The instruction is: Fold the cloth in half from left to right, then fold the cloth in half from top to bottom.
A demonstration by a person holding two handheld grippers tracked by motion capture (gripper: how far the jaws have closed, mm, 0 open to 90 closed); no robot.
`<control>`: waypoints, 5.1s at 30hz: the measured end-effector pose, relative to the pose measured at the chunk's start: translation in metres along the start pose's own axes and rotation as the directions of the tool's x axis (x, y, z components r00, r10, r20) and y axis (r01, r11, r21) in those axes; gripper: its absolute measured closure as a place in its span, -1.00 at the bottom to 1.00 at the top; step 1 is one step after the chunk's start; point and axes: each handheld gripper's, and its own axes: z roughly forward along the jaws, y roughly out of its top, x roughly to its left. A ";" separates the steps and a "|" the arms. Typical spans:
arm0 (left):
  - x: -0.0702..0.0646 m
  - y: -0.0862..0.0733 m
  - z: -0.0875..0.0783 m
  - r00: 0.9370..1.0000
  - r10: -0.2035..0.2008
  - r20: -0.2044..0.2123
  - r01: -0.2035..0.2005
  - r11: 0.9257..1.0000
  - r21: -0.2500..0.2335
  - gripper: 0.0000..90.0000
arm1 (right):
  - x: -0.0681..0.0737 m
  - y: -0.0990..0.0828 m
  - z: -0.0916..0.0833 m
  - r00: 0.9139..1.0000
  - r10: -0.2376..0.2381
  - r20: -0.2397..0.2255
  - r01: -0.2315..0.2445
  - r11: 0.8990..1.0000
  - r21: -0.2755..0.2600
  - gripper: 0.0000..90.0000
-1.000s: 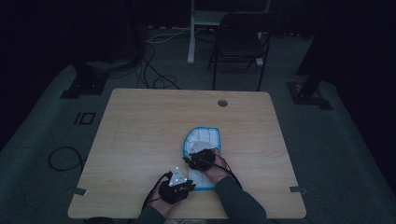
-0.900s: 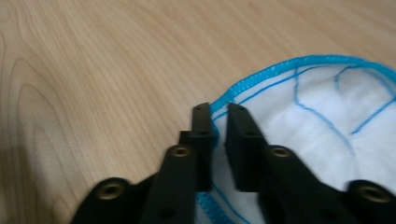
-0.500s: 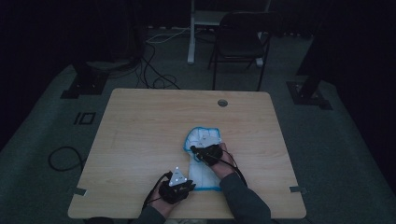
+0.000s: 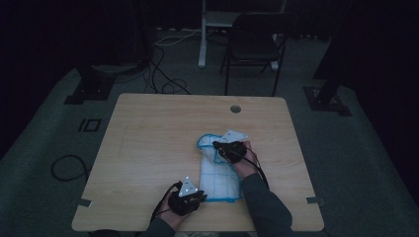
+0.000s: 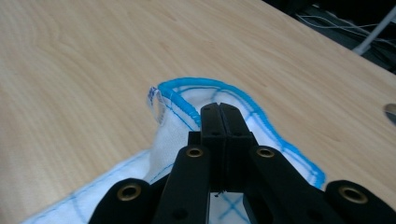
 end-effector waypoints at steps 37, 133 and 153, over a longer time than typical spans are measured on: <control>-0.004 -0.004 -0.003 1.000 -0.017 0.009 0.017 1.000 -0.008 0.74 | -0.082 -0.001 0.011 0.979 0.081 0.189 -0.095 0.993 0.070 1.00; 0.125 0.105 0.050 0.974 -0.149 -0.169 0.137 0.987 -0.081 0.44 | -0.072 -0.032 0.018 0.970 0.223 0.091 -0.232 0.968 0.096 0.22; 0.150 0.111 0.084 0.953 -0.227 -0.201 0.225 0.974 -0.034 0.31 | -0.075 -0.036 0.046 0.951 0.282 0.124 -0.299 0.943 0.144 -0.08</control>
